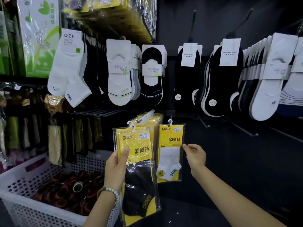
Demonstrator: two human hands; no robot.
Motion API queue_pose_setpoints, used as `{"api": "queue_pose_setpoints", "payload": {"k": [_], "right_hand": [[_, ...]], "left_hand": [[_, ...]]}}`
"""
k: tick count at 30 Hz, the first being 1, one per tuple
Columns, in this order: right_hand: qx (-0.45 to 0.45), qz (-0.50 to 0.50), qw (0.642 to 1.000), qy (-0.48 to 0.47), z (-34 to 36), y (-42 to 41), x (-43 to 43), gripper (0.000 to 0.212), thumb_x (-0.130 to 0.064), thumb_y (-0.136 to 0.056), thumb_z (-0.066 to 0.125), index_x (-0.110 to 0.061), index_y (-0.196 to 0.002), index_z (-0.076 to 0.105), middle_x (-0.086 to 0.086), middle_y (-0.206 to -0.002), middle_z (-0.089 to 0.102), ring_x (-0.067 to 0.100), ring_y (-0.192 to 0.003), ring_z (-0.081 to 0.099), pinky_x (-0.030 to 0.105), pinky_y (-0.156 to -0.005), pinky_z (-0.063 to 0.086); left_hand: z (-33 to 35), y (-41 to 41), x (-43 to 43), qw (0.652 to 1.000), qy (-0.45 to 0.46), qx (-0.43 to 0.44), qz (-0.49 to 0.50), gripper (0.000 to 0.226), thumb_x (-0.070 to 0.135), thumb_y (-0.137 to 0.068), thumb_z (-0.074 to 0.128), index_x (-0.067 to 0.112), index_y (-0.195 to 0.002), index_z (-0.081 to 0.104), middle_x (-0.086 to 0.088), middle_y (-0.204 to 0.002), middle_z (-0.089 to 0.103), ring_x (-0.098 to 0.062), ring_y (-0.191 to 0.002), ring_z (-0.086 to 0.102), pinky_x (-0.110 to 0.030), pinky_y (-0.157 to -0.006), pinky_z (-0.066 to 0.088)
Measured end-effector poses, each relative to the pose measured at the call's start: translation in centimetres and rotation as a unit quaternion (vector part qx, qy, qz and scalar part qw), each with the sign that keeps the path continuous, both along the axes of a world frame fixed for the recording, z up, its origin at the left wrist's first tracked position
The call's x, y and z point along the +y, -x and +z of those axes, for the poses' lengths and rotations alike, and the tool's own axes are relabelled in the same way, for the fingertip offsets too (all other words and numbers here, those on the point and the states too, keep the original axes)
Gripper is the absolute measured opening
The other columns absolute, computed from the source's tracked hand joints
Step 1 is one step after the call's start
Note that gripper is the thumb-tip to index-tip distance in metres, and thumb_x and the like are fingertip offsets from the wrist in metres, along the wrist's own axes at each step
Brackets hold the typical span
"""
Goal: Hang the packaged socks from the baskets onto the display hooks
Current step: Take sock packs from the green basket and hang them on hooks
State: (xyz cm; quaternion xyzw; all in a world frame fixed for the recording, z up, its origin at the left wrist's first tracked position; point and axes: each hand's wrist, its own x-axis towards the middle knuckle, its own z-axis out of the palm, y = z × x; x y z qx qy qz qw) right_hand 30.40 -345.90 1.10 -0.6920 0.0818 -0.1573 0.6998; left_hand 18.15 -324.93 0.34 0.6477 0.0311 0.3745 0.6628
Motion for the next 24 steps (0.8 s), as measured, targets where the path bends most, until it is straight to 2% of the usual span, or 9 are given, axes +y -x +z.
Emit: {"api": "queue_pose_setpoints", "payload": {"k": [3, 7, 11, 16, 18, 19, 20, 21, 24], "right_hand": [[-0.046, 0.097, 0.994, 0.007, 1.1, 3.1, 0.5, 0.015, -0.023, -0.091, 0.062, -0.013, -0.102, 0.063, 0.007, -0.105, 0.066, 0.02, -0.098, 0.063, 0.034, -0.087, 0.054], [-0.07, 0.258, 0.963, 0.046, 2.3, 7.1, 2.1, 0.027, -0.039, -0.092, 0.056, -0.018, -0.108, 0.065, 0.001, -0.104, 0.069, 0.013, -0.095, 0.066, 0.022, -0.079, 0.054], [-0.081, 0.254, 0.963, 0.032, 2.5, 8.4, 2.1, 0.029, -0.037, -0.085, 0.067, -0.015, -0.103, 0.066, 0.002, -0.103, 0.07, 0.006, -0.096, 0.065, 0.016, -0.08, 0.049], [-0.046, 0.249, 0.967, -0.021, 1.9, 8.2, 0.3, 0.017, -0.027, -0.089, 0.065, -0.011, -0.093, 0.065, 0.011, -0.105, 0.072, 0.027, -0.106, 0.065, 0.045, -0.1, 0.047], [-0.046, 0.225, 0.972, -0.05, 1.6, 7.8, -0.6, 0.014, -0.022, -0.092, 0.061, -0.009, -0.095, 0.065, 0.011, -0.102, 0.073, 0.025, -0.098, 0.068, 0.042, -0.094, 0.052], [-0.048, 0.211, 0.975, -0.06, 1.7, 7.5, -1.0, 0.014, -0.021, -0.094, 0.058, -0.009, -0.097, 0.064, 0.01, -0.1, 0.073, 0.021, -0.092, 0.069, 0.038, -0.087, 0.054], [-0.052, 0.197, 0.977, -0.066, 1.8, 7.3, -1.5, 0.014, -0.019, -0.095, 0.056, -0.01, -0.098, 0.064, 0.008, -0.098, 0.074, 0.017, -0.087, 0.07, 0.033, -0.08, 0.056], [-0.058, 0.183, 0.979, -0.067, 2.0, 6.9, -1.8, 0.013, -0.018, -0.096, 0.055, -0.012, -0.099, 0.065, 0.005, -0.095, 0.074, 0.014, -0.085, 0.071, 0.029, -0.075, 0.055], [-0.09, 0.155, 0.983, -0.04, 2.9, 5.6, -2.2, 0.01, -0.017, -0.096, 0.055, -0.014, -0.1, 0.063, 0.0, -0.09, 0.074, 0.012, -0.083, 0.07, 0.024, -0.07, 0.054]], "left_hand": [[0.1, -0.1, -0.9, 1.0, 0.013, 0.0, -0.028, 0.032, 0.053, -0.077, 0.056, 0.021, -0.08, 0.064, 0.01, -0.068, 0.06, -0.002, -0.064, 0.053, -0.007, -0.059, 0.044], [0.7, 0.1, -3.0, 0.997, 0.034, 0.019, -0.066, 0.035, 0.054, -0.071, 0.06, 0.027, -0.091, 0.069, 0.012, -0.087, 0.072, -0.001, -0.08, 0.066, -0.014, -0.065, 0.046], [1.4, 0.4, -5.0, 0.996, 0.029, 0.04, -0.075, 0.038, 0.055, -0.064, 0.065, 0.027, -0.089, 0.07, 0.014, -0.086, 0.073, -0.002, -0.082, 0.067, -0.02, -0.073, 0.049], [1.2, 0.5, -5.3, 0.997, -0.006, 0.061, -0.054, 0.043, 0.056, -0.08, 0.047, 0.016, -0.075, 0.061, 0.007, -0.065, 0.056, -0.006, -0.062, 0.052, -0.014, -0.06, 0.041], [1.3, 0.4, -4.7, 0.998, -0.009, 0.058, -0.033, 0.052, 0.055, -0.083, 0.043, 0.007, -0.082, 0.064, 0.009, -0.075, 0.034, -0.007, -0.07, 0.028, -0.023, -0.065, 0.041], [1.5, 0.4, -4.2, 0.998, -0.014, 0.052, -0.017, 0.053, 0.054, -0.084, 0.042, 0.006, -0.081, 0.063, -0.007, -0.104, 0.051, -0.015, -0.095, 0.057, -0.022, -0.066, 0.042], [1.6, 0.6, -3.6, 0.999, -0.019, 0.046, 0.0, 0.048, 0.055, -0.085, 0.041, 0.011, -0.075, 0.059, 0.008, -0.06, 0.05, -0.003, -0.062, 0.047, -0.018, -0.062, 0.039], [1.9, 0.7, -3.1, 0.999, -0.029, 0.042, 0.015, 0.04, 0.054, -0.086, 0.04, 0.019, -0.069, 0.051, 0.016, -0.066, 0.027, 0.002, -0.057, 0.038, -0.012, -0.056, 0.034], [2.8, 0.8, -1.5, 0.997, -0.05, 0.039, 0.049, 0.027, 0.044, -0.094, 0.041, 0.037, -0.069, 0.035, 0.02, -0.066, 0.03, 0.008, -0.052, 0.032, -0.006, -0.049, 0.031]]}}
